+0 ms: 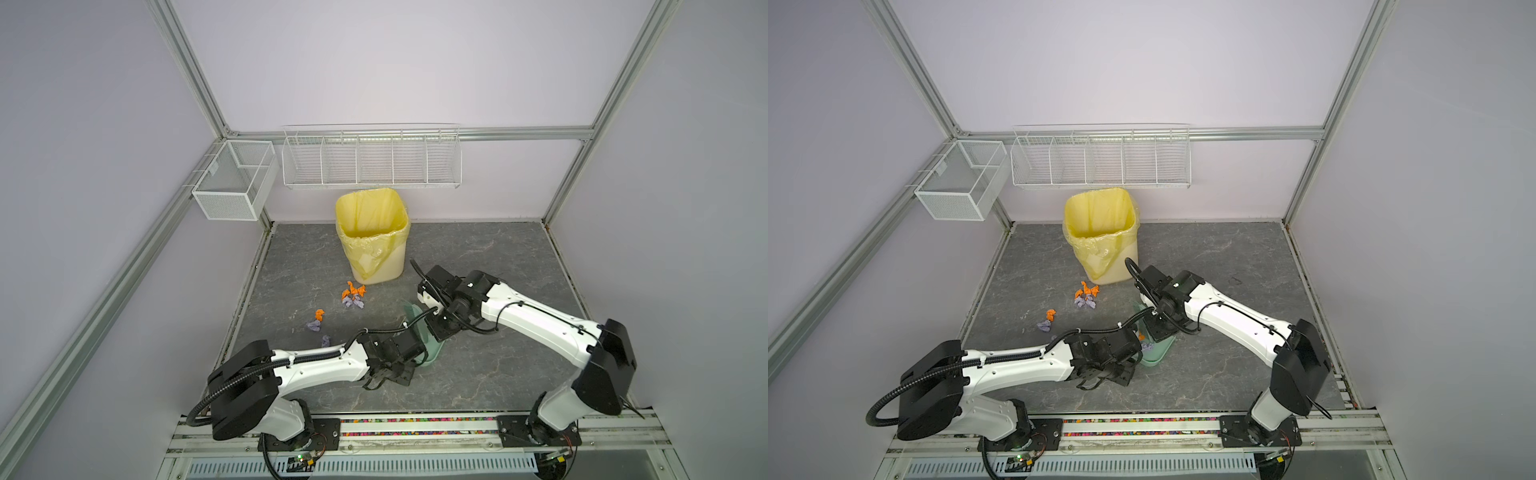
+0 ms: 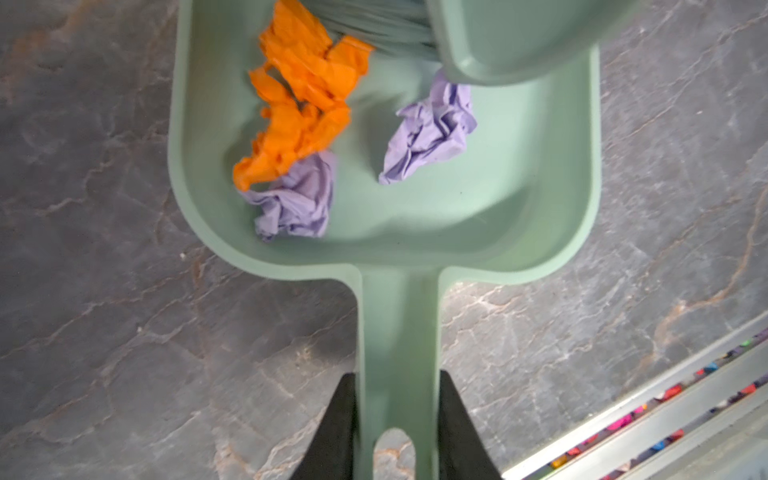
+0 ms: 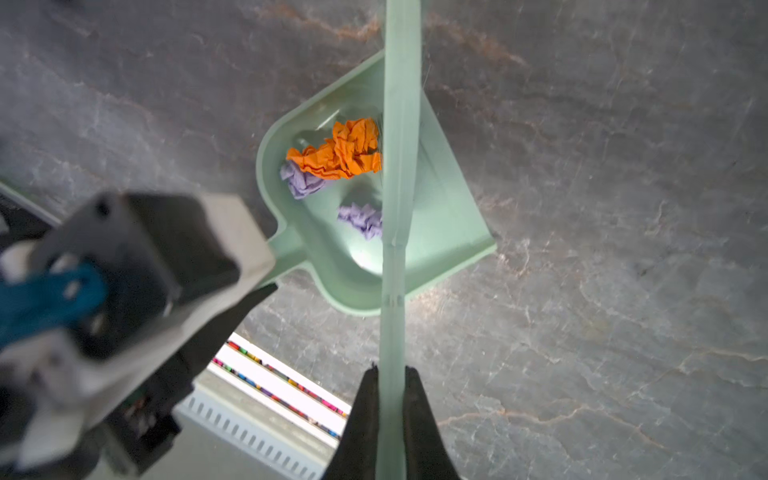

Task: Sweep away the paper scraps from the table
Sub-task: 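Sweep the orange and purple scraps into the dustpan with the right gripper's brush, then lift the brush away from the dustpan with the right gripper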

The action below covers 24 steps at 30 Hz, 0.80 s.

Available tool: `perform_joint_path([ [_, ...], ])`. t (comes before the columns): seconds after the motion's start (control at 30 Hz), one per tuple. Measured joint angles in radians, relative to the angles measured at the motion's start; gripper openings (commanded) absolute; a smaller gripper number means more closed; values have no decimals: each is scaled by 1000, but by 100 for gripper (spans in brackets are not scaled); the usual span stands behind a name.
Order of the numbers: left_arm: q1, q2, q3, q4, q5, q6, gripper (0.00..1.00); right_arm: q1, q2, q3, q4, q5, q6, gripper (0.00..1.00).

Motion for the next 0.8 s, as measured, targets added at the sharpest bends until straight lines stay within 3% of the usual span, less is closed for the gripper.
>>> perform_joint_path([
  [0.23,0,6,0,7,-11,-1,0,0,-196,-66,0,35,73,7],
  [0.8,0,-8,-6,10,-79,0,0,-2,-330,-193,19,121,208,7],
])
